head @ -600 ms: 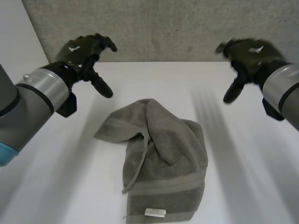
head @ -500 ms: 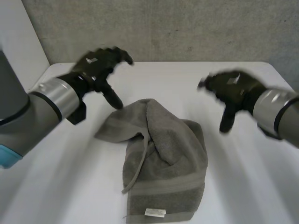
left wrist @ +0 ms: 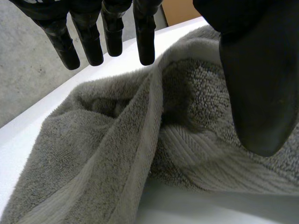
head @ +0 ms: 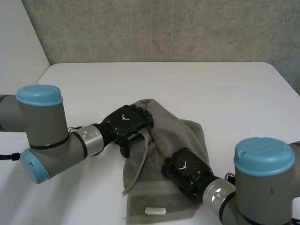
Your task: Fold the towel.
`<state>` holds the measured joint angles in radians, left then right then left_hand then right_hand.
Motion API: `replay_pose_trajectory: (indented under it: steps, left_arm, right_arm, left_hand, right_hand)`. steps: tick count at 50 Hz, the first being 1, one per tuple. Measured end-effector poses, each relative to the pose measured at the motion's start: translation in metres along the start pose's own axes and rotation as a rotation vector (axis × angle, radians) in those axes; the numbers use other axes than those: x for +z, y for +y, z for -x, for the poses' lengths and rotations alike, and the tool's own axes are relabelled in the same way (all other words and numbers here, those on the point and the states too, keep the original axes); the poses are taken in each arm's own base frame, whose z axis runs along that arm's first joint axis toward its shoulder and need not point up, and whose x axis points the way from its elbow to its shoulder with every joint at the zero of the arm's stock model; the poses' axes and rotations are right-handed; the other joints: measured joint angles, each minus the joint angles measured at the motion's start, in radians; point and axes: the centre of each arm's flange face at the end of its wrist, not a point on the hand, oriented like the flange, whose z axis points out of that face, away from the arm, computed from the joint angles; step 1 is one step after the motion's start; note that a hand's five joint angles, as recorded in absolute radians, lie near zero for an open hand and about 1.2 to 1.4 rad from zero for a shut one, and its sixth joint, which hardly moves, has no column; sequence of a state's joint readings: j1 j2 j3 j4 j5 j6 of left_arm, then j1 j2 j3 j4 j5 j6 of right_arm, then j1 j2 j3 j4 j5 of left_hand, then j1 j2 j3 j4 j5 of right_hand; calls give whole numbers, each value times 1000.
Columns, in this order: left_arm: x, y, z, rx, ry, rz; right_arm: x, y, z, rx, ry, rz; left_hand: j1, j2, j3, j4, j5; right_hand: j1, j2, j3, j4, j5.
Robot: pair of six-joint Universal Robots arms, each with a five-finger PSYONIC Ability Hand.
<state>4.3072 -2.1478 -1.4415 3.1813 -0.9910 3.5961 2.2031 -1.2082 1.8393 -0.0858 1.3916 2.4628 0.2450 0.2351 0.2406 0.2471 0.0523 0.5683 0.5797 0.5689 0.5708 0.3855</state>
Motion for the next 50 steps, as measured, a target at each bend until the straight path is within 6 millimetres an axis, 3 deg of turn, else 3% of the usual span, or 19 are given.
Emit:
replay_pose_trajectory:
  steps: [2, 5, 10, 13, 17, 18, 19, 23, 28, 38, 42, 44, 46, 50]
  left_arm:
    - [2, 5, -1, -1, -2, -3]
    - [4, 8, -1, 6, -8, -15]
    - [6, 10, -1, 20, -20, -39]
    - [7, 9, 0, 25, -25, -47]
    - [7, 8, 1, 28, -31, -49]
    - [7, 8, 1, 28, -31, -49]
    - [7, 8, 1, 28, -36, -48]
    - [7, 9, 2, 27, -48, -43]
    - [7, 10, 2, 25, -55, -37]
    - [9, 12, -13, 23, -16, -34]
    - [9, 13, -19, 27, 1, -37]
    - [8, 13, -21, 30, 6, -40]
    - [6, 12, -22, 35, 10, -46]
    - [0, 3, -24, 46, 18, -68]
  right_arm:
    - [7, 5, 1, -3, 20, 3]
    - [11, 7, 0, -4, 35, 6]
    - [14, -2, -23, -2, 109, -21]
    - [14, -9, -55, 7, 199, -42]
    - [8, -6, -113, 25, 340, -27]
    - [8, -6, -113, 25, 340, -27]
    - [3, 0, -139, 29, 390, -3]
    - [-4, 14, -170, 29, 427, 40]
    - [-6, 25, -179, 41, 401, 58]
    - [-2, 29, -171, 115, 350, 41]
    - [-1, 30, -171, 140, 355, 43]
    - [-1, 32, -172, 152, 363, 46]
    - [-2, 33, -174, 164, 373, 50]
    - [-4, 34, -178, 189, 395, 57]
  left_hand:
    - [3, 4, 3, 1, 4]
    - [68, 77, 68, 59, 86]
    - [130, 144, 138, 126, 159]
    - [156, 169, 163, 151, 184]
    - [173, 183, 179, 164, 200]
    - [173, 183, 179, 164, 200]
    - [176, 184, 180, 164, 202]
    - [200, 207, 202, 190, 223]
    - [210, 213, 209, 198, 232]
    - [222, 224, 220, 211, 241]
    - [208, 218, 214, 206, 217]
    - [187, 201, 196, 190, 189]
    - [182, 194, 190, 183, 176]
    - [154, 163, 156, 150, 142]
  right_hand:
    - [392, 397, 367, 363, 387]
    - [701, 706, 679, 673, 716]
    - [744, 731, 733, 742, 765]
    - [744, 731, 734, 742, 765]
    - [746, 731, 739, 742, 765]
    - [746, 731, 739, 742, 765]
    - [746, 731, 741, 742, 765]
    - [748, 731, 745, 742, 765]
    - [748, 731, 746, 742, 765]
    - [717, 702, 724, 719, 739]
    - [216, 198, 224, 222, 215]
    - [-151, -178, -143, -141, -173]
    - [-300, -329, -300, -300, -321]
    - [-342, -347, -329, -327, -330]
